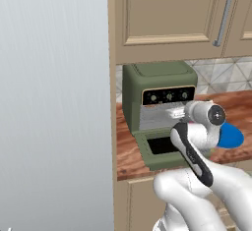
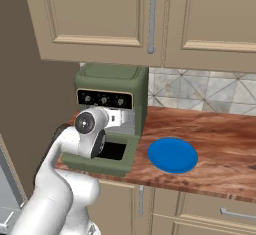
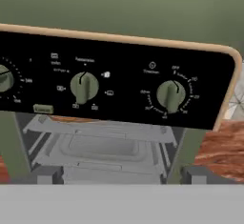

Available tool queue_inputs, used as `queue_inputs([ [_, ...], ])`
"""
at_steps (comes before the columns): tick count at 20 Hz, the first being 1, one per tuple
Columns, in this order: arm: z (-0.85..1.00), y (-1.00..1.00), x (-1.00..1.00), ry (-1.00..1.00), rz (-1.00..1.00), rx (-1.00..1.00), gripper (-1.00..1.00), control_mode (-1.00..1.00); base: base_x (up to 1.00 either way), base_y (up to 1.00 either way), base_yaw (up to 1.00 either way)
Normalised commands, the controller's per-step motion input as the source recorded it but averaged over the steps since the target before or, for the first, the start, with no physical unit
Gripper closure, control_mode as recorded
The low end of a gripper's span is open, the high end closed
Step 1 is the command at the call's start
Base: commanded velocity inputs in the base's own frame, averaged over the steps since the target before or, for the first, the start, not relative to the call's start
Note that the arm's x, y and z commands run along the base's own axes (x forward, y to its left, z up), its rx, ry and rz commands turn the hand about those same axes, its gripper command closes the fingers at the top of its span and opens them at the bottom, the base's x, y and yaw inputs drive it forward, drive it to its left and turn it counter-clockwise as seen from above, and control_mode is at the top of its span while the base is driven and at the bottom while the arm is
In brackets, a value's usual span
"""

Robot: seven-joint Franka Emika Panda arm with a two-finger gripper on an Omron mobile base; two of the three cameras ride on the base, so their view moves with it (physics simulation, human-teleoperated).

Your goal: Pull the toaster oven rack outwards. Pick up the baguette from the plate and place it on the toaster oven rack. Close the toaster oven door fully and set the temperature to the lowest setting.

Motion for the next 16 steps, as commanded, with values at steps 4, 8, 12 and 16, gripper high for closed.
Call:
queue_inputs([
  [4, -0.28, -0.03, -0.98, 0.18, 0.0, -0.03, -1.0, -1.0, 0.0, 0.0, 0.0],
  [8, 0.11, 0.0, -0.73, 0.28, -0.03, 0.0, -1.0, -1.0, 0.0, 0.0, 0.0],
  [12, 0.02, 0.0, -0.65, 0.28, -0.04, 0.0, -1.0, -1.0, 0.0, 0.0, 0.0],
  [16, 0.0, -0.04, -0.67, 0.29, -0.04, 0.0, -1.0, -1.0, 0.0, 0.0, 0.0],
])
